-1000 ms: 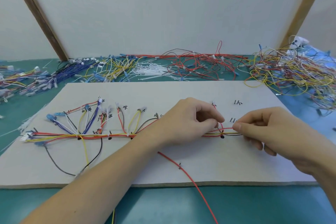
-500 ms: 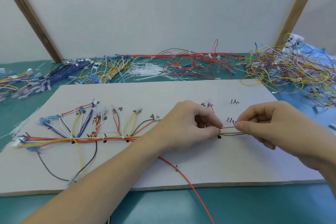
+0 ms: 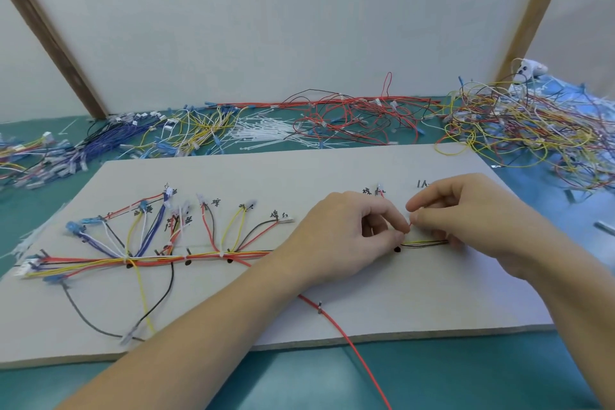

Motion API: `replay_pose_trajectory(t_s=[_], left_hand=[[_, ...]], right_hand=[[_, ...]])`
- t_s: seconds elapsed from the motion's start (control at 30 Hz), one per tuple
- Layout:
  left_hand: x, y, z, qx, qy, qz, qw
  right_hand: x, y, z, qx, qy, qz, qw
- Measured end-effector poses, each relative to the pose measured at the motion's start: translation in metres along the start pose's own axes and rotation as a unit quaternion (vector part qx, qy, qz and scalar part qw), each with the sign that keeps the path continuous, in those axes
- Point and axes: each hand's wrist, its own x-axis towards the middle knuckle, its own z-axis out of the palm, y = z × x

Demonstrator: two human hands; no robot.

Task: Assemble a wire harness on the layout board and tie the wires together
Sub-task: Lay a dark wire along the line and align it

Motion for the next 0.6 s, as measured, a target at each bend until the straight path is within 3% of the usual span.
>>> replay_pose_trajectory(t_s=[0.23, 0.6], left_hand=[[0.001, 0.003, 0.002, 0.051, -0.004, 0.002, 0.999], [-0.001, 0.004, 0.003, 0.094, 0.011, 0.022, 0.995]], right_hand=[[0.012, -0.012, -0.01, -0.019, -0.065, 0.038, 0.997], [0.014, 0.007, -0.017, -0.044, -0.073, -0.096, 0.992]])
